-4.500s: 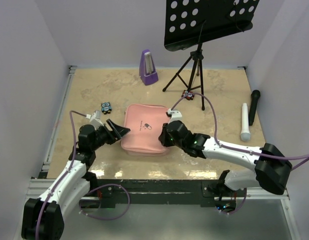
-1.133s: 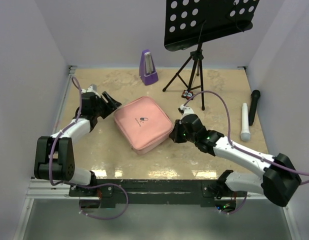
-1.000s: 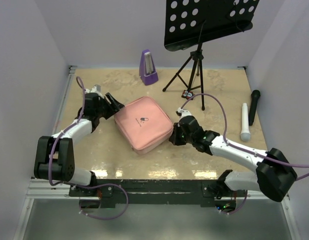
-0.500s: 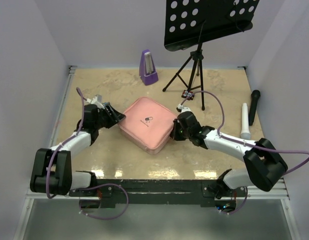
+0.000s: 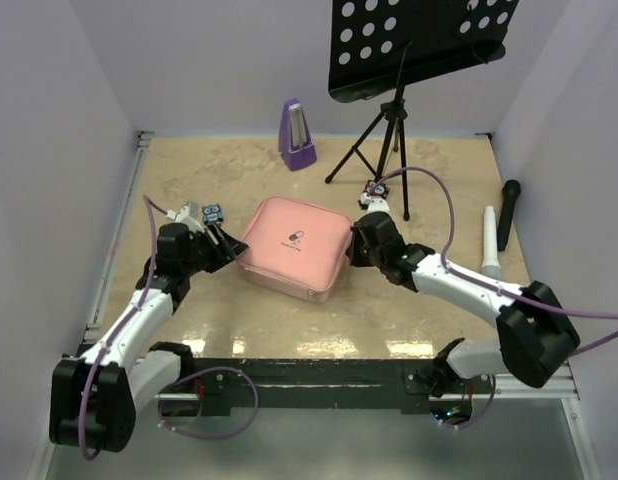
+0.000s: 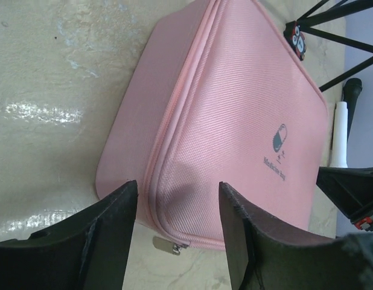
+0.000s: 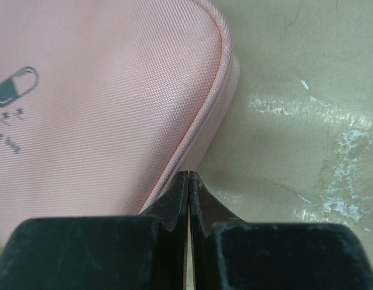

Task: Organize the medicine kit
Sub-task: Adjust the medicine box at the center of the board.

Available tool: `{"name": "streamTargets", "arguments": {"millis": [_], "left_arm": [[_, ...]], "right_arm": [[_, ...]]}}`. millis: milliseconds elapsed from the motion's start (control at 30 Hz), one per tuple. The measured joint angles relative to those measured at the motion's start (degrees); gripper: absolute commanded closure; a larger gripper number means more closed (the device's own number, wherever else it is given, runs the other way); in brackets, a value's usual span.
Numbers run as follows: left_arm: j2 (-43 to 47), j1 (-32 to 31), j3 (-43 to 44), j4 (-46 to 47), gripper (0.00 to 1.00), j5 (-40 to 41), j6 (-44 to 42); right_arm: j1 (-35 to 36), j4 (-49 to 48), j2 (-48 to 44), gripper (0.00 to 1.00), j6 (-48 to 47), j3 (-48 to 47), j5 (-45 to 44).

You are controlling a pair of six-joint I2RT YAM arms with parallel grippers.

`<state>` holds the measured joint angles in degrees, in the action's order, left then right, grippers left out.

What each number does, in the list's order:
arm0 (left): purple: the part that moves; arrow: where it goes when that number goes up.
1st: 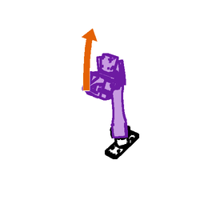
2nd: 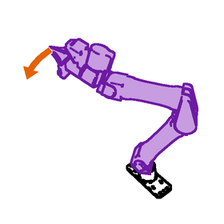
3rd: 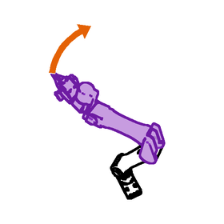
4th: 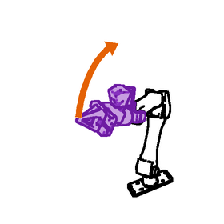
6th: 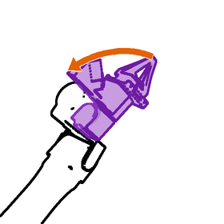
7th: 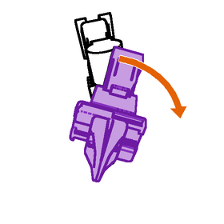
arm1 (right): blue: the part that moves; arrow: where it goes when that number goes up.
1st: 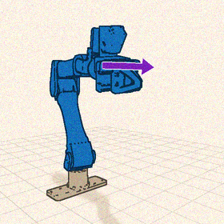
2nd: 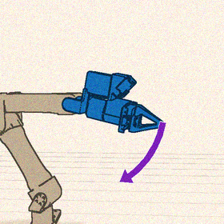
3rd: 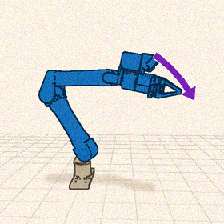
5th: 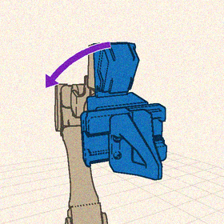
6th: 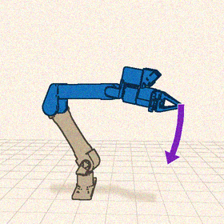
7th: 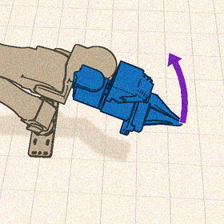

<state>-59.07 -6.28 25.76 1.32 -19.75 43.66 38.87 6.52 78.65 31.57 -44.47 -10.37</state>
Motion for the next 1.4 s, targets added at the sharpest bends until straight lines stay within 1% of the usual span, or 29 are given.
{"name": "streamTargets", "arguments": {"millis": [67,167,200,233,267,300,367,433,533,633,733,833,933,1033,1133,1233,1333,1400], "left_arm": [[3.67,-0.24,0.98,-3.98,0.31,1.66,-0.22],[7.78,-0.24,3.28,-7.28,0.2,4.2,-0.83],[8.66,-0.24,3.89,-7.85,0.16,4.87,-0.9],[9.6,-0.24,4.55,-8.33,0.11,5.46,-0.81],[10.45,-0.24,5.01,-8.55,0.04,6.05,-0.76],[10.95,-0.24,5.18,-8.61,0.0,6.4,-0.76],[11.67,-0.24,5.2,-8.81,0.0,6.99,0.11],[11.65,-0.24,5.18,-8.85,0.0,7.21,1.18],[10.88,-0.24,5.18,-8.87,0.0,7.32,2.25],[9.53,-0.24,5.14,-8.35,0.02,6.4,2.69],[9.22,-0.24,4.33,-6.54,0.07,4.63,2.69],[9.29,-0.24,3.98,-5.88,0.08,3.45,2.67],[9.42,-0.24,3.89,-5.44,0.09,2.62,2.67],[9.66,-0.24,3.74,-5.18,0.09,1.79,2.64],[10.16,-0.24,2.86,-5.01,0.1,1.11,2.69],[10.6,-0.24,1.33,-3.96,0.1,0.39,3.08],[11.1,-0.26,-0.39,-2.32,0.11,-0.31,3.85],[11.26,-0.26,-1.22,-1.66,0.11,-0.72,4.31]], "right_arm": [[0.02,0.15,-2.73,1.0,-0.48,0.35,-0.7],[0.83,0.04,-8.7,1.0,-0.76,1.44,-1.14],[1.86,-0.09,-10.97,1.0,-0.76,1.92,-1.57],[3.23,-0.15,-13.2,0.98,-0.74,2.38,-2.03],[4.85,-0.26,-15.19,0.9,-0.68,2.73,-2.25],[6.38,-0.44,-16.81,0.8,-0.55,3.08,-2.38],[9.51,-0.98,-19.37,0.65,0.2,3.89,-2.71],[13.33,-1.16,-20.76,0.58,1.07,4.61,-4.02],[19.39,-1.14,-20.92,0.54,3.67,5.44,-7.63],[25.4,-0.5,-19.21,0.52,8.07,6.01,-12.85],[32.54,0.94,-14.45,0.5,14.58,6.03,-20.63],[39.95,4.04,-9.49,0.46,21.7,6.03,-27.34],[44.98,7.52,-5.68,0.37,29.05,5.88,-32.17],[46.99,10.56,-4.59,0.29,35.23,5.86,-35.98],[47.52,10.58,-6.25,0.27,38.77,6.29,-38.45],[47.69,6.43,-12.22,0.27,39.91,10.4,-40.11],[47.74,-0.35,-20.11,0.3,38.4,17.4,-41.75],[47.74,-4.26,-24.5,0.36,35.98,21.64,-42.16]]}}
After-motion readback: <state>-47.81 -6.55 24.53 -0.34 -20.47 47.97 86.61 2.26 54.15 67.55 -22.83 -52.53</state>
